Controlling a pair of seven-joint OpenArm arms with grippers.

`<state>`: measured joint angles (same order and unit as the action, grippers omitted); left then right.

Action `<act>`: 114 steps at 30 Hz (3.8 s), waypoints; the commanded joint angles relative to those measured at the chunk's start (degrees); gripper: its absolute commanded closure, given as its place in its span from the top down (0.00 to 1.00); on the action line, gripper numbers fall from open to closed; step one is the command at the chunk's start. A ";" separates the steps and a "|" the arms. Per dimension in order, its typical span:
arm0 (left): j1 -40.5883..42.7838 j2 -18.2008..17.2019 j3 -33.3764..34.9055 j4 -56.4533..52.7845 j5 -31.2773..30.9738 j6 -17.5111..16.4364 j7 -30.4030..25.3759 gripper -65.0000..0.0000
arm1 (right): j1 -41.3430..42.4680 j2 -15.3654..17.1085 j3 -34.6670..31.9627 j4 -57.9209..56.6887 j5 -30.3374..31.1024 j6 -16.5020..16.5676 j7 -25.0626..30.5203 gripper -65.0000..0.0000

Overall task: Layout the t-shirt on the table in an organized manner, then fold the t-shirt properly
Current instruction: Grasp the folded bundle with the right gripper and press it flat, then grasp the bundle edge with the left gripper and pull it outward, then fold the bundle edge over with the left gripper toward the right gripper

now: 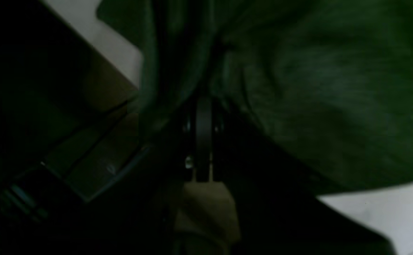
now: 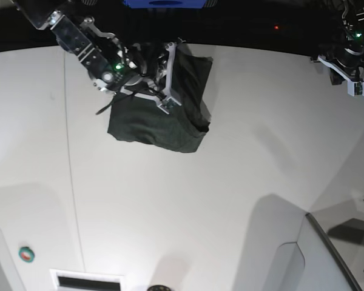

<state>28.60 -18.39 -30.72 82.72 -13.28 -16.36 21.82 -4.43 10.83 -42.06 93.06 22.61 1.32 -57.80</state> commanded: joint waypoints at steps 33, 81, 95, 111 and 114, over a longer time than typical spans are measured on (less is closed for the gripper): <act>-5.17 9.03 4.92 3.74 -0.66 -7.24 -0.42 0.00 | -5.38 7.85 14.06 17.05 0.38 -8.93 5.45 0.00; -21.70 8.59 39.99 -20.34 -33.10 -15.68 8.02 0.86 | -8.54 9.43 14.15 14.59 0.29 -8.93 5.71 0.00; -27.24 8.15 44.92 -24.48 -33.01 -15.68 8.37 0.00 | -14.69 11.72 22.85 14.77 0.47 -8.93 13.89 0.00; -49.83 -0.46 76.04 -24.74 -33.01 -8.74 16.99 0.00 | -19.53 11.46 33.58 15.03 0.73 -8.93 14.94 0.00; -54.93 -0.29 82.46 -24.74 -31.16 -8.65 17.08 0.00 | -19.71 9.70 34.28 15.03 0.73 -8.93 14.94 0.00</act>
<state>-25.08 -18.44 52.10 57.49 -44.88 -25.39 38.52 -24.29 20.21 -8.05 106.91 22.98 -7.70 -43.68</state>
